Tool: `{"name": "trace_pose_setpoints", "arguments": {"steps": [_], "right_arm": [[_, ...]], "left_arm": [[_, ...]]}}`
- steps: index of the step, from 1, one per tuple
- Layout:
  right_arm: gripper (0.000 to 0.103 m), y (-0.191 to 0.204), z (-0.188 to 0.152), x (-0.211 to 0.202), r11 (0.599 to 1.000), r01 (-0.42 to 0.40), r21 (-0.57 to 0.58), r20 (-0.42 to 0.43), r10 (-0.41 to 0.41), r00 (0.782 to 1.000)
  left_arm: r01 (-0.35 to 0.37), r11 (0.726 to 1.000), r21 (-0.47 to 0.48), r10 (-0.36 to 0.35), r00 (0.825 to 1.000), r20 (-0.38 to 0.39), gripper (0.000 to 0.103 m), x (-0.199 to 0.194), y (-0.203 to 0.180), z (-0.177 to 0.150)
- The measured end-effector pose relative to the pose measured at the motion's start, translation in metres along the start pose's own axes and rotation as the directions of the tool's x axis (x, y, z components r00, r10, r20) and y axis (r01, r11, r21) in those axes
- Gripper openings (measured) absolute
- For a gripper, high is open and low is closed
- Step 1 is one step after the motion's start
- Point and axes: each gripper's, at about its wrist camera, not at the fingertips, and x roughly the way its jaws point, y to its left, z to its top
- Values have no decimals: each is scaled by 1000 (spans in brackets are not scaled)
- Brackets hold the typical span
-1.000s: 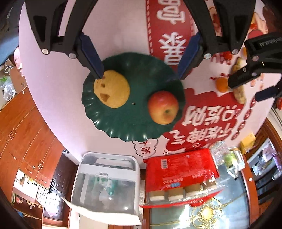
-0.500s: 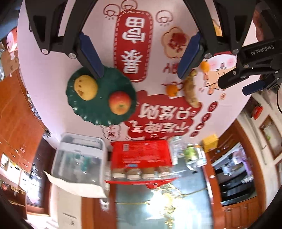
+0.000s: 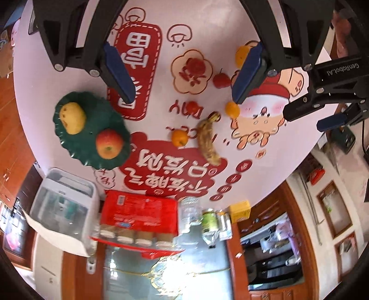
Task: Organize fruits
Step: 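Move both open grippers back toward the remaining fruit, then grasp a cherry tomato with the left gripper while the right gripper grasps a red lychee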
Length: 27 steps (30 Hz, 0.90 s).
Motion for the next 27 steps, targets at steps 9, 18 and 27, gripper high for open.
{"name": "trace_pose_setpoints", "arguments": {"steps": [9,18,27], "right_arm": [[86,17,-10,34,999,-30,-39,-78,27,997],[72,11,-30,83,995,-100,-4,-221,97,970],[54,19,-33,112,988,-154,0,-263,148,953]], "left_arm": [[-36,999,19,38,992,-122,93,36,20,-28],[12,999,-42,-22,966,-258,93,75,48,-62],[88,989,-120,-122,942,-312,71,101,64,-70]]}}
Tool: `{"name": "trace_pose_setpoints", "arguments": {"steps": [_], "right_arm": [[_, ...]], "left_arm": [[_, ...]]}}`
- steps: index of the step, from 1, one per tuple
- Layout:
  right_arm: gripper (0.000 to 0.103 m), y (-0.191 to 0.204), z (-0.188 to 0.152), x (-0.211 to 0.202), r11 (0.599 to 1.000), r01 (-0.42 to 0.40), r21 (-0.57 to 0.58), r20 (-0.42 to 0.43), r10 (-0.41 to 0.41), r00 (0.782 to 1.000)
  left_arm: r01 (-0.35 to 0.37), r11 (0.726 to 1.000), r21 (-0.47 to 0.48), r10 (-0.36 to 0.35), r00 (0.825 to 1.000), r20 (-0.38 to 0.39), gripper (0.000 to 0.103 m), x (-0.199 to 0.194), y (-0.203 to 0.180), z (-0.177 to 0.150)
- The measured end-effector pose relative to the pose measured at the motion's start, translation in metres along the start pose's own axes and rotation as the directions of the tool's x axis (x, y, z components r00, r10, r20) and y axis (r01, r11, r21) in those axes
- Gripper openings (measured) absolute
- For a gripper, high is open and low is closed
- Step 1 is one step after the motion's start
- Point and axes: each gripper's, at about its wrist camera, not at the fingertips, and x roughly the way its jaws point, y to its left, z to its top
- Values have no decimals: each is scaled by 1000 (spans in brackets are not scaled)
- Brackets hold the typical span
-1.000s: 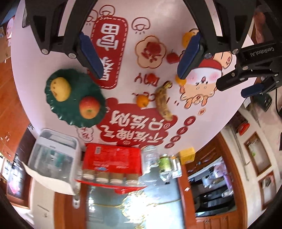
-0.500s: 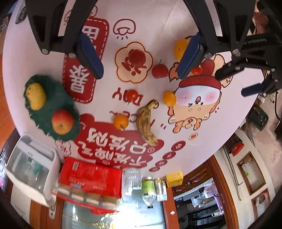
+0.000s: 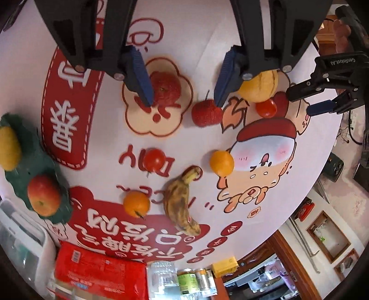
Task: Organize fruits
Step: 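Grasp a cherry tomato with the left gripper while the right gripper grasps a red lychee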
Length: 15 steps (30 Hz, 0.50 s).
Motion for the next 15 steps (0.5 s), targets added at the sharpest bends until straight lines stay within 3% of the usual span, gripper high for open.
{"name": "trace_pose_setpoints", "arguments": {"steps": [9,15], "right_arm": [[48,6,8,6,998,5,-70,-9,-6,1000],[48,-14,0,-5,999,9,-50,-3,-9,1000]], "left_arm": [[58,995,86,-58,998,-6,53,10,-23,24],[153,982,111,-149,988,-47,41,21,-34,30]]}}
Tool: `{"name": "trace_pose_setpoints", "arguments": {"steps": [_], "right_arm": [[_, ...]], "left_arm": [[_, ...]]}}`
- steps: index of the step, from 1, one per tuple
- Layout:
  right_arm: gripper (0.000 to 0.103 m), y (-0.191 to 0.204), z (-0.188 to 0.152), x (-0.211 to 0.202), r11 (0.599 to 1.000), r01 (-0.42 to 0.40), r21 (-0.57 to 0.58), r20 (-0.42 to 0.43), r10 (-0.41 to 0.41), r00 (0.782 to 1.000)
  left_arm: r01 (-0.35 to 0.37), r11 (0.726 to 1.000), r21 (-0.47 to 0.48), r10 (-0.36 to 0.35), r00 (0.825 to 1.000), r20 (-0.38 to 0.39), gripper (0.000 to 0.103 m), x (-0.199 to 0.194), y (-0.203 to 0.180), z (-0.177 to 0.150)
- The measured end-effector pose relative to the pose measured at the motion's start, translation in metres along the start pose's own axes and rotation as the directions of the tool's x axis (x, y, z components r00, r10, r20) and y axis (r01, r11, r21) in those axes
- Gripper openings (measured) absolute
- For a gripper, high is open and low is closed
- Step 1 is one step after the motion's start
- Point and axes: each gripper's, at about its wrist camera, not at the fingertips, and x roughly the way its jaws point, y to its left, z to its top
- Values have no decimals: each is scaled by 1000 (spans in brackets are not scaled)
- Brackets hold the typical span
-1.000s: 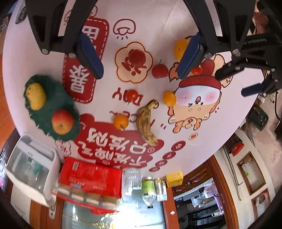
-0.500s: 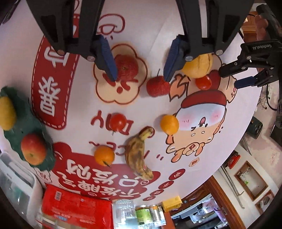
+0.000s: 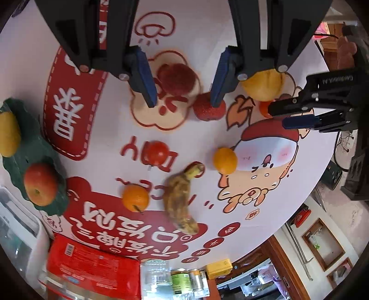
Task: Organize fruits
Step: 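Grasp a cherry tomato with the left gripper while the right gripper grasps a red lychee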
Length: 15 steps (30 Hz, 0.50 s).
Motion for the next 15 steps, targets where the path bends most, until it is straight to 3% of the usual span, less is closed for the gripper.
{"name": "trace_pose_setpoints", "arguments": {"steps": [9,15], "right_arm": [[44,1,-15,1,999,-4,-45,-24,3,1000],[37,0,-18,13,999,-18,-37,-43,16,999]], "left_arm": [[33,998,61,-31,998,-46,29,11,-12,-3],[52,997,58,-50,998,-40,29,14,-12,-2]]}}
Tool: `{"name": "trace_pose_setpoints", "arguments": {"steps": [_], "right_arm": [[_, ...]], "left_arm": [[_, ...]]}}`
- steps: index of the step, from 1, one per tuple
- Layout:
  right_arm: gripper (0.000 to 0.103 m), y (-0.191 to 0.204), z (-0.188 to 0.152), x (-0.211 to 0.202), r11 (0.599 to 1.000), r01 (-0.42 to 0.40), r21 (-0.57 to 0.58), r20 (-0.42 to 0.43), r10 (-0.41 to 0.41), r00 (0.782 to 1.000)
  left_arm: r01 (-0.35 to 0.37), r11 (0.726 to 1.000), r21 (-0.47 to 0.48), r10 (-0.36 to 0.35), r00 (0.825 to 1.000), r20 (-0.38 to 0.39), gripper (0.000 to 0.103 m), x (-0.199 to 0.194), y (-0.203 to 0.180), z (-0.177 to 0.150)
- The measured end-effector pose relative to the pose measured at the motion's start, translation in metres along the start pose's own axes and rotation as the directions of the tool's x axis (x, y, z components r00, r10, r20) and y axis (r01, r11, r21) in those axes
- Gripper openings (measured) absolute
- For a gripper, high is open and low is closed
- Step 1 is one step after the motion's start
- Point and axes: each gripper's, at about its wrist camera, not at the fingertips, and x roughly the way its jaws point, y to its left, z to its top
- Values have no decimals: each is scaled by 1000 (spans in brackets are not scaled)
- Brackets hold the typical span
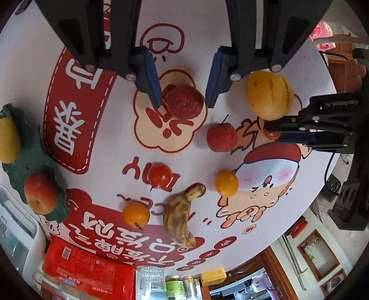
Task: Organize fruits
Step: 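Grasp a cherry tomato with the left gripper while the right gripper grasps a red lychee, then carry the tomato in the left gripper and lychee in the right gripper to the green plate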
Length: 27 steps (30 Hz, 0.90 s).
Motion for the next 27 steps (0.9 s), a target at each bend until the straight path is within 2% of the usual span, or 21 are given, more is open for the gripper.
{"name": "trace_pose_setpoints", "arguments": {"steps": [9,15,21,27], "right_arm": [[35,4,4,7,1000,-3,-16,8,3,1000],[34,5,2,-1,1000,-20,-11,23,20,1000],[34,-3,-1,-25,1000,-12,-1,71,12,997],[34,-21,-5,-54,999,13,32,132,-17,991]], "left_arm": [[-17,1000,6,17,1000,-3,29,1,-3,-1],[-72,997,-3,72,997,-3,28,-1,-8,1],[-138,990,23,136,989,53,28,-24,-24,9],[-182,978,106,169,978,122,28,-50,-64,24]]}}
